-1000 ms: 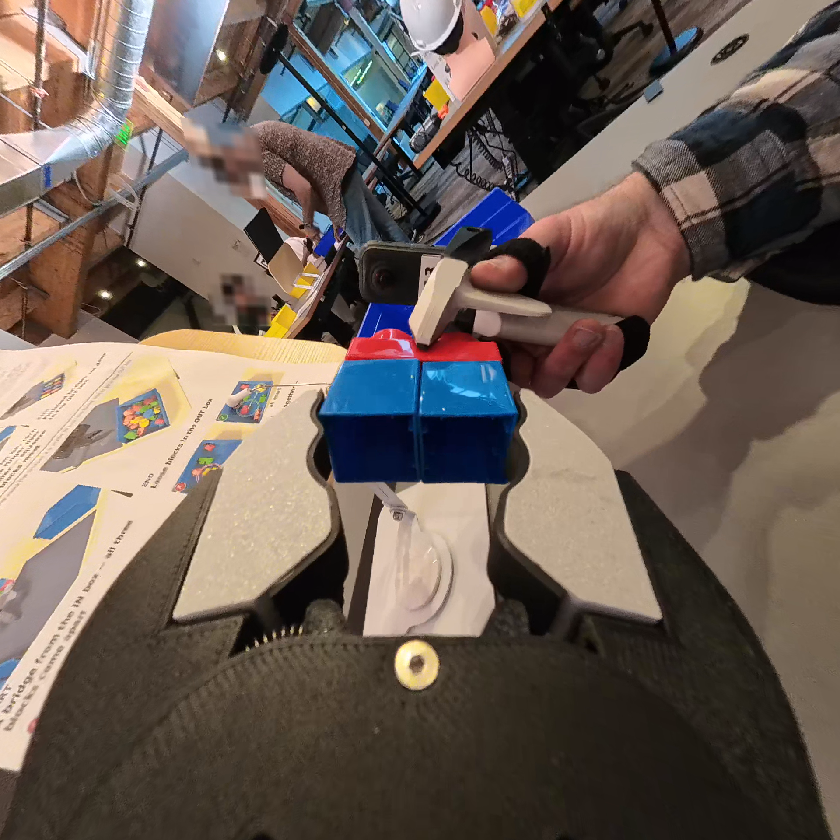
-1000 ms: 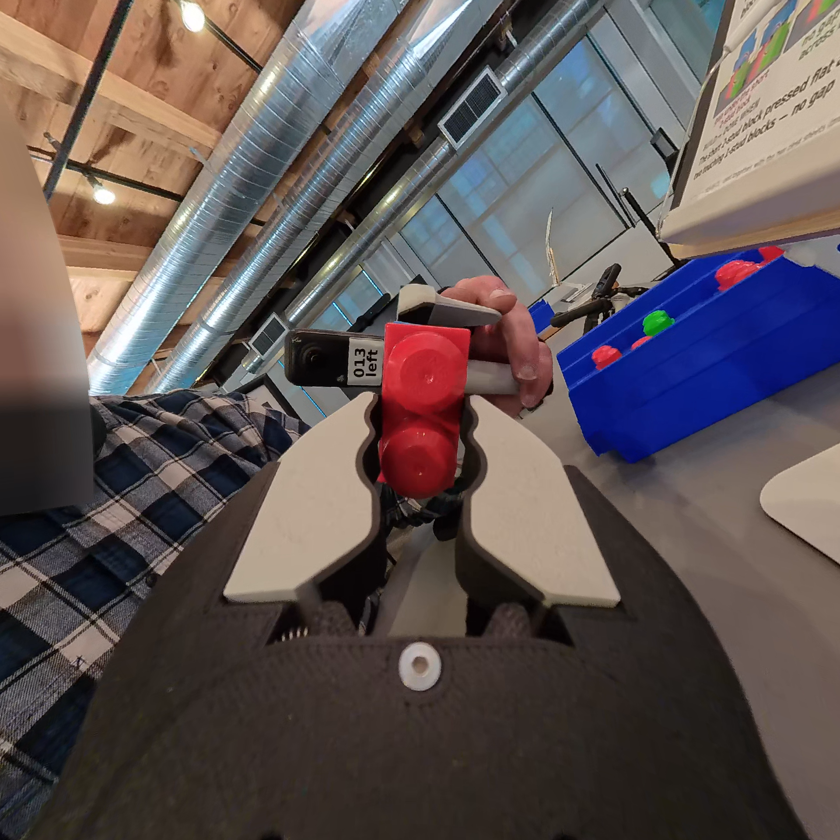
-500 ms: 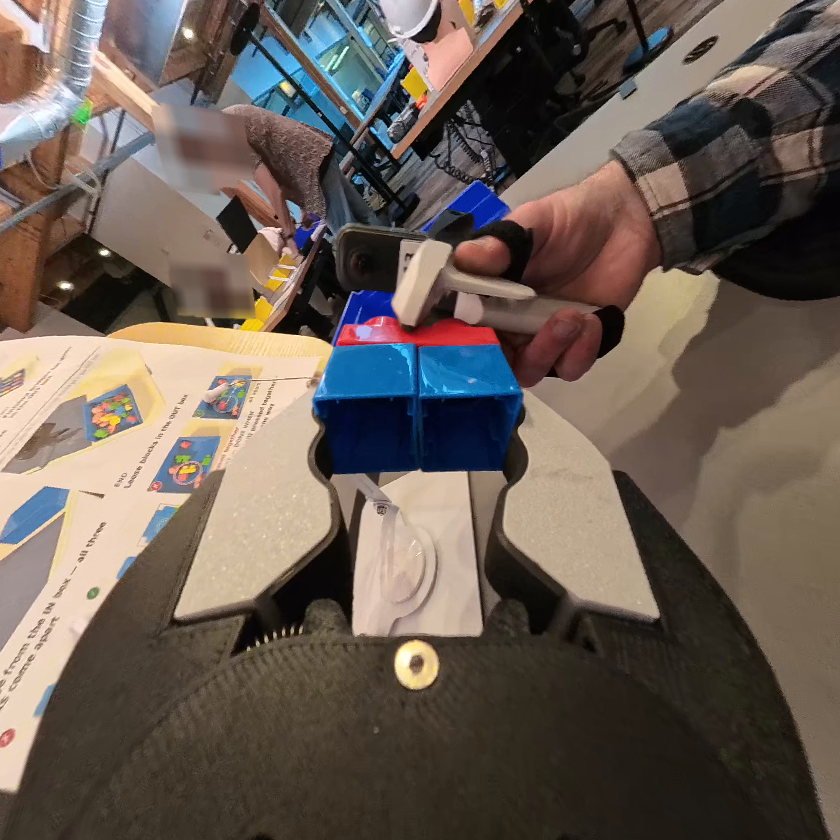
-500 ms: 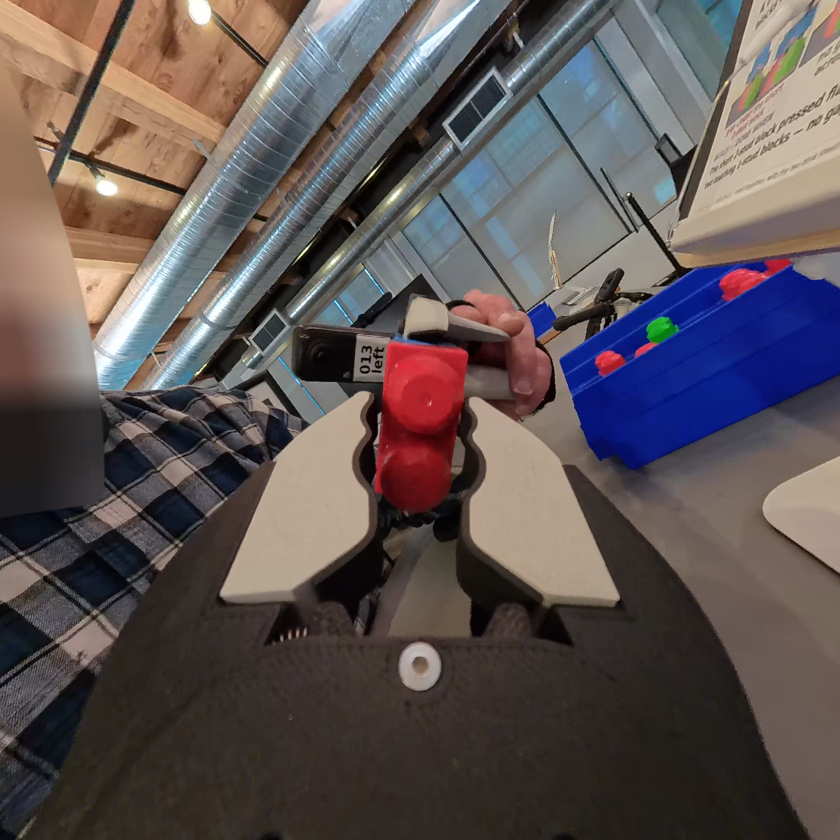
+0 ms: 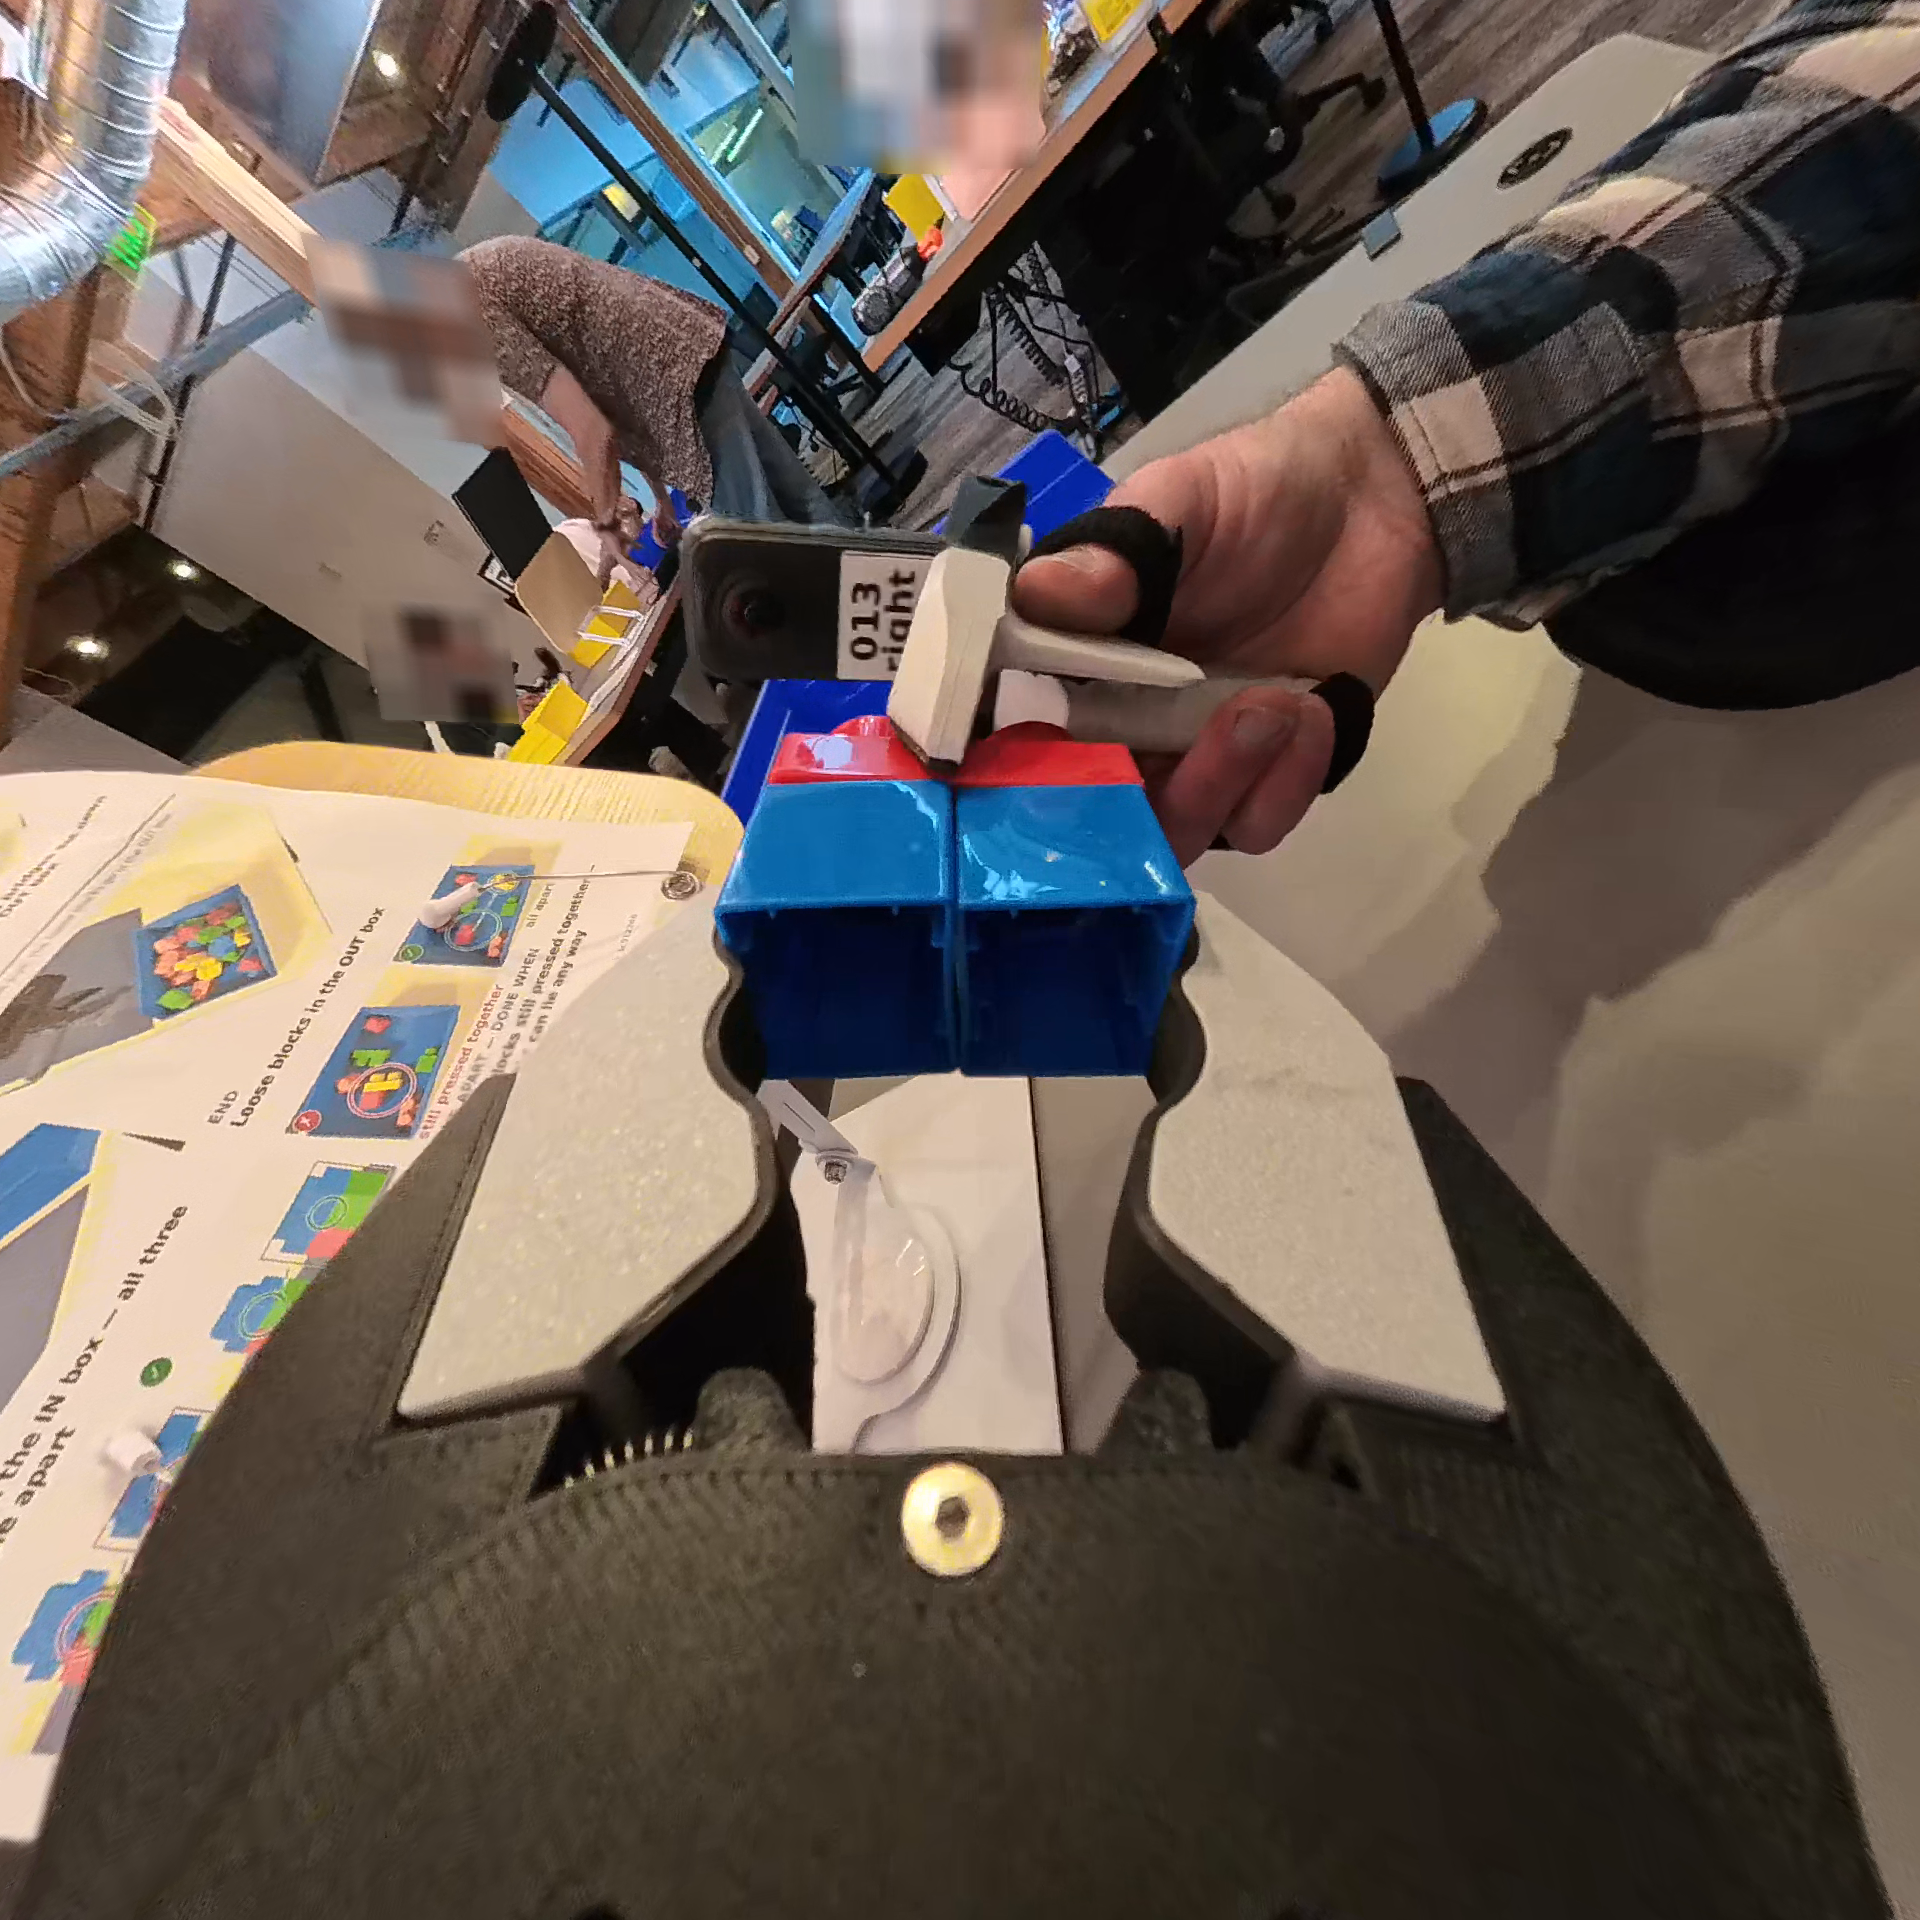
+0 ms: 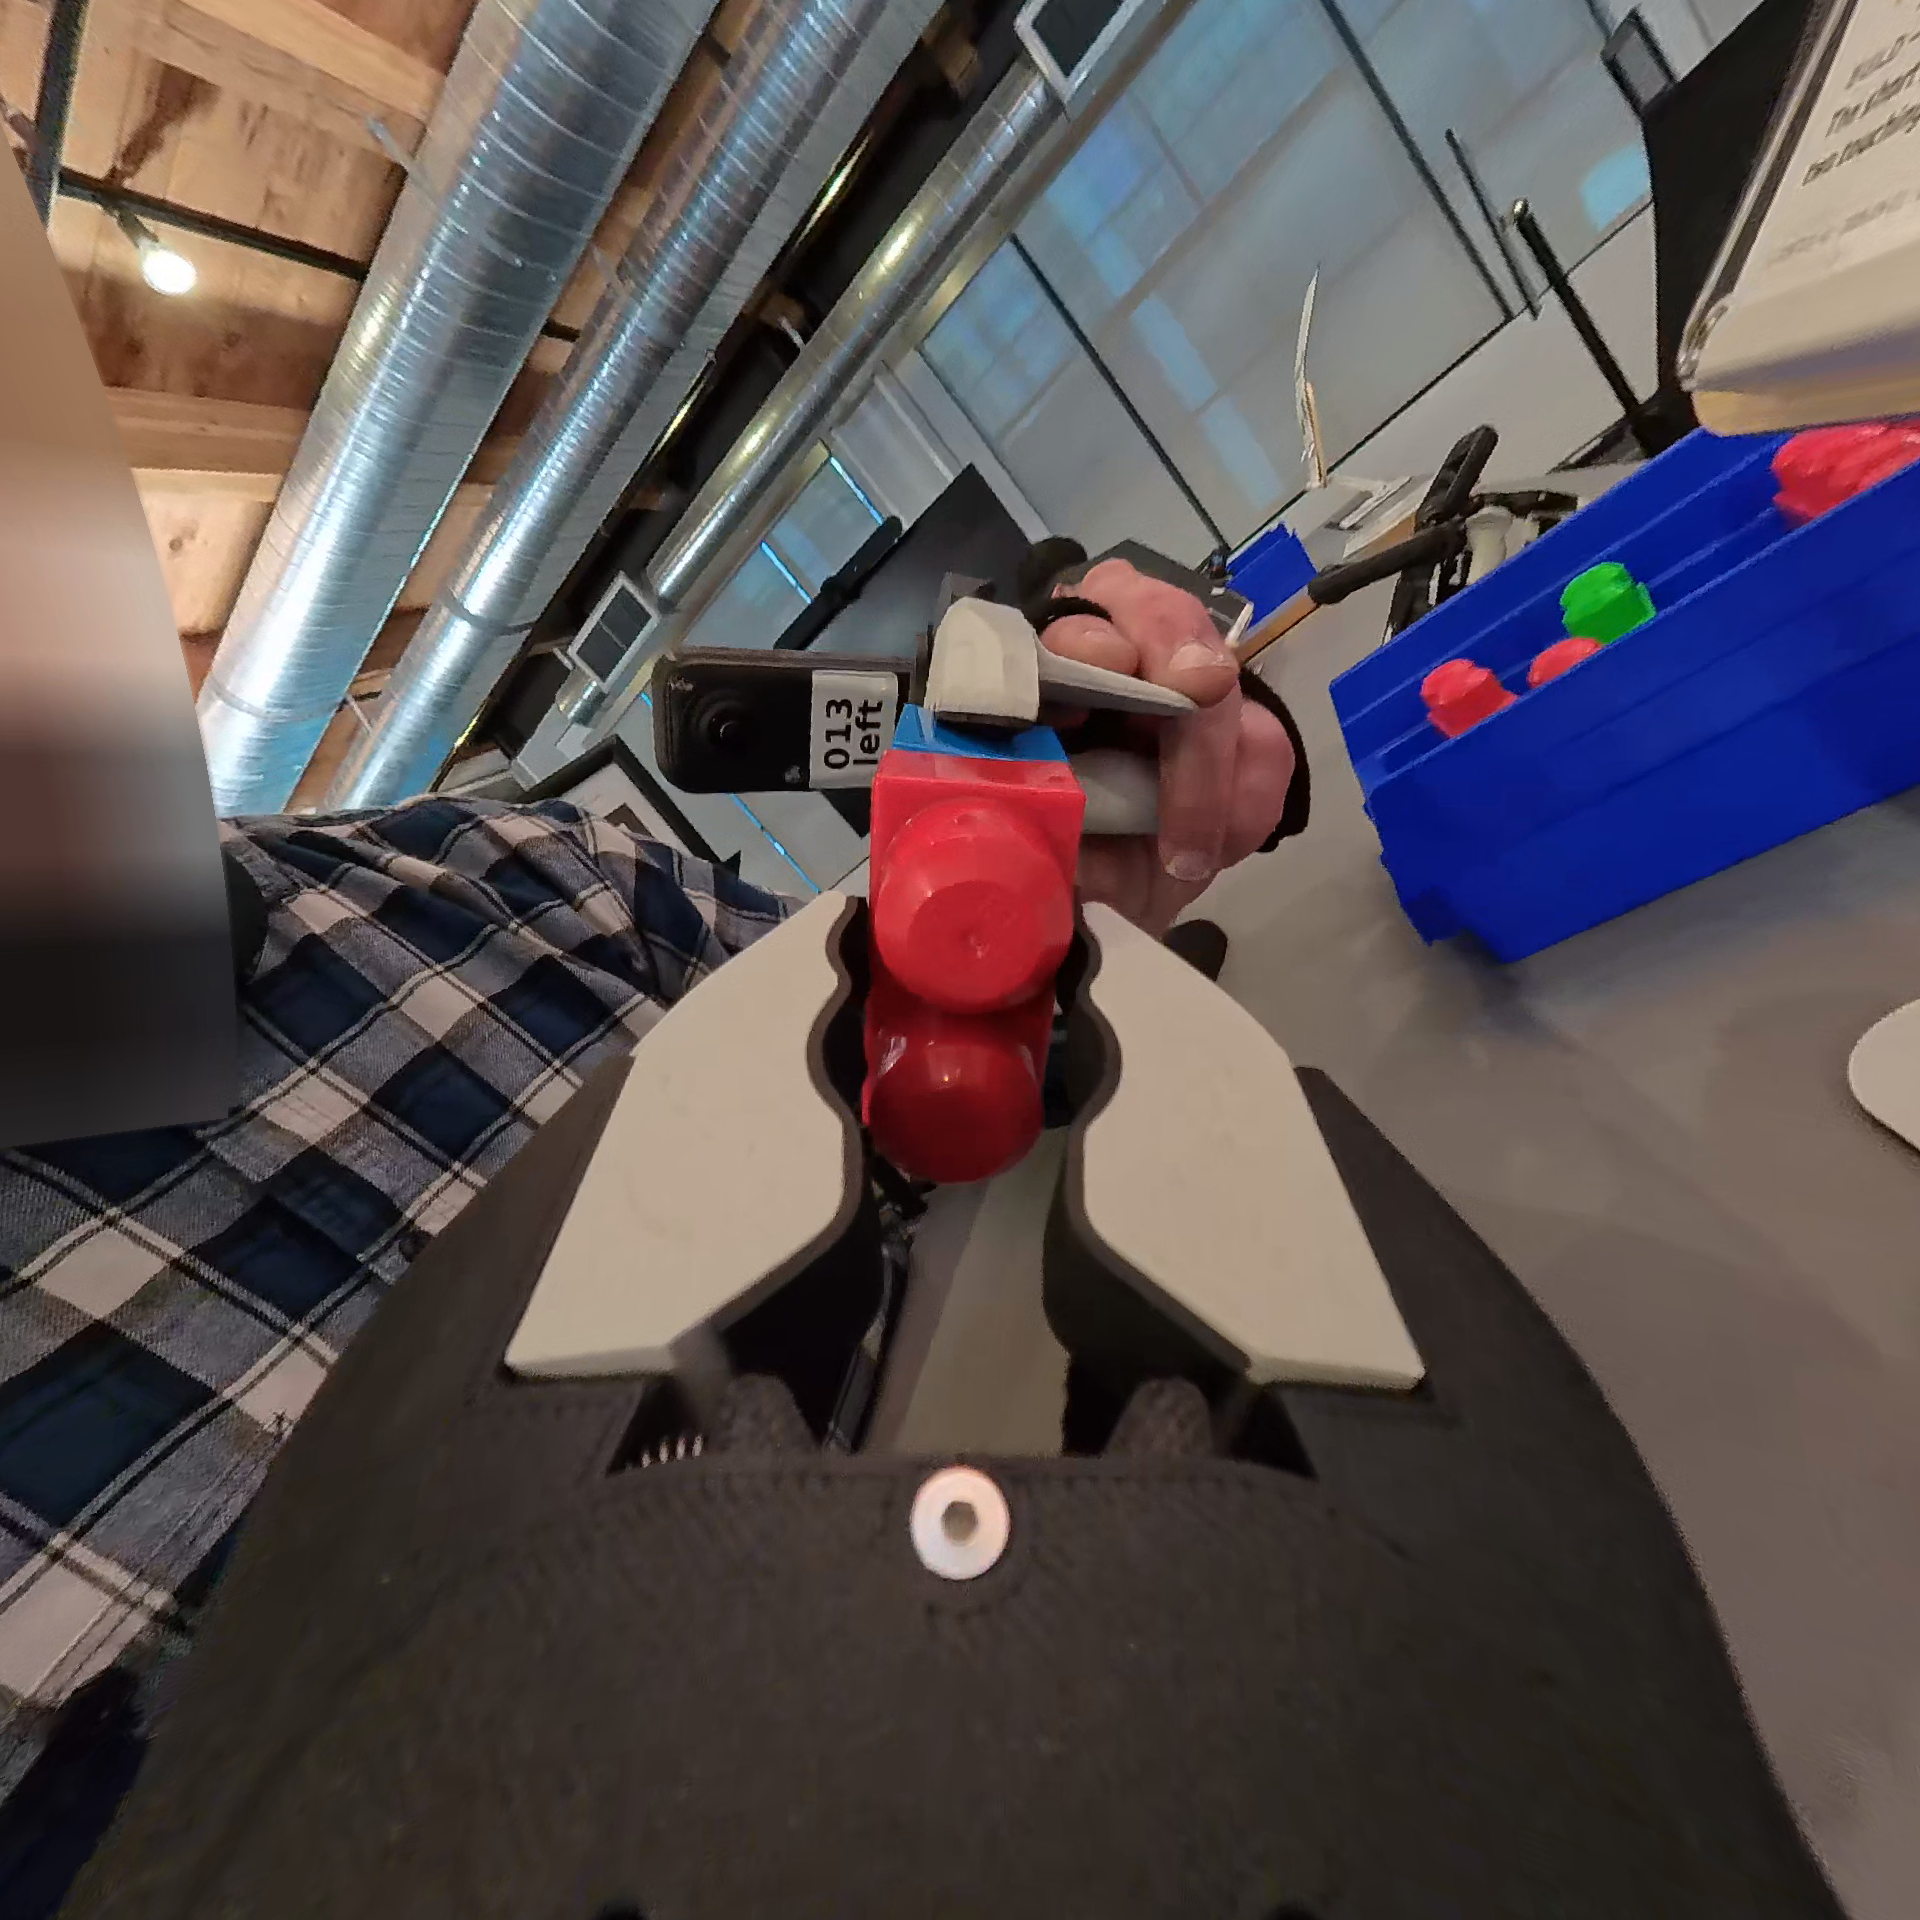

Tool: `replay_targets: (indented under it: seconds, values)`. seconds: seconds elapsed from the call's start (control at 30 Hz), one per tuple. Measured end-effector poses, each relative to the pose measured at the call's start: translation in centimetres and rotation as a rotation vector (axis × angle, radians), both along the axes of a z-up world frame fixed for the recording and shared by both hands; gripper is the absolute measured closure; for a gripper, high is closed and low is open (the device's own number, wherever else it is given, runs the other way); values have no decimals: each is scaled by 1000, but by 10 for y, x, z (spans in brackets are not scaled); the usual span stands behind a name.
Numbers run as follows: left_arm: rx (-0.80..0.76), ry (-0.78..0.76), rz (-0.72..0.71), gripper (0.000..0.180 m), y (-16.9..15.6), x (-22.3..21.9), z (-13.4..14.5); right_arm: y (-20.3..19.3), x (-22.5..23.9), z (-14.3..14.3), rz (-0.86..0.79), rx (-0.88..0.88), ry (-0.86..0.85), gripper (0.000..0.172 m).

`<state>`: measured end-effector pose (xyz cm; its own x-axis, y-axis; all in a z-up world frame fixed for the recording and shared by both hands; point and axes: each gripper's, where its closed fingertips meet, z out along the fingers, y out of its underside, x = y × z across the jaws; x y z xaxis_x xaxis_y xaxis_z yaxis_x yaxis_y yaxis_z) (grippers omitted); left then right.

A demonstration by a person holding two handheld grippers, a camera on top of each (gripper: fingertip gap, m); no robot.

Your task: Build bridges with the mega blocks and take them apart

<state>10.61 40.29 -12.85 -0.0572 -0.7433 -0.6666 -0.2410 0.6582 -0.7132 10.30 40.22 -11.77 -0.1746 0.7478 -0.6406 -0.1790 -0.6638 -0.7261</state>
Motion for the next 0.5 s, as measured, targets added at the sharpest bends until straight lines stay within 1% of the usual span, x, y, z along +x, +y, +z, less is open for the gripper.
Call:
replay_targets:
  seconds: [0.23, 0.5]
  values:
    - [1, 38, 7, 109, -5, -2, -2, -6, -2, -2, 38, 11, -52, 136]
    - [-2, 55, 15, 109, -9, -4, 0, -12, -4, 0, 57, 43, -65, 136]
